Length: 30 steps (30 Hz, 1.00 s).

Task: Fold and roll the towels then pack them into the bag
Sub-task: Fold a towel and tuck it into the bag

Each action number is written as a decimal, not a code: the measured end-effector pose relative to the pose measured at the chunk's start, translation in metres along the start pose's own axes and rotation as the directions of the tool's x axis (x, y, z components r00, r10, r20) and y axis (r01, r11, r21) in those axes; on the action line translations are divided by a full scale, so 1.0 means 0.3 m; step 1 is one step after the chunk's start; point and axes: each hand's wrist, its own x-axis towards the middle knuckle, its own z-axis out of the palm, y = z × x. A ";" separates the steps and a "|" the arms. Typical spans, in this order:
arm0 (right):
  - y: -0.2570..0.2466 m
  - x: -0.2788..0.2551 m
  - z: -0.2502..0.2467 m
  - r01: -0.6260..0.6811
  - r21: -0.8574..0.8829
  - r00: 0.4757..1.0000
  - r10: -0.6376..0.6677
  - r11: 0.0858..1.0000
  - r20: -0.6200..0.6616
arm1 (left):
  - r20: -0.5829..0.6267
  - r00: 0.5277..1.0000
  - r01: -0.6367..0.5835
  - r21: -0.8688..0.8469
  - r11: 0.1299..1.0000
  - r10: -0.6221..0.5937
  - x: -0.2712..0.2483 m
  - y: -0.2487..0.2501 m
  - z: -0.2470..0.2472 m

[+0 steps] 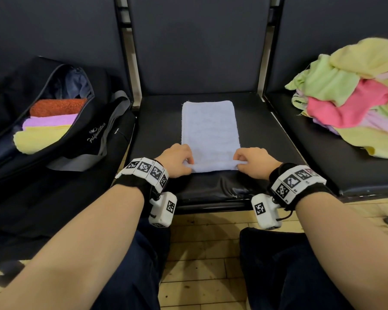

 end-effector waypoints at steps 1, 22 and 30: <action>0.004 0.002 0.001 0.005 0.017 1.000 -0.005 1.000 0.004 | -0.002 1.000 0.002 -0.006 1.000 -0.002 0.004 0.000 0.000; 0.034 0.048 0.017 -0.072 0.182 0.985 0.098 0.981 -0.139 | -0.075 0.990 0.089 -0.291 0.952 -0.116 0.010 0.026 0.001; 0.019 0.021 -0.005 0.036 0.198 0.990 -0.009 0.980 -0.138 | -0.140 0.986 0.030 -0.351 0.936 -0.085 0.007 0.005 -0.001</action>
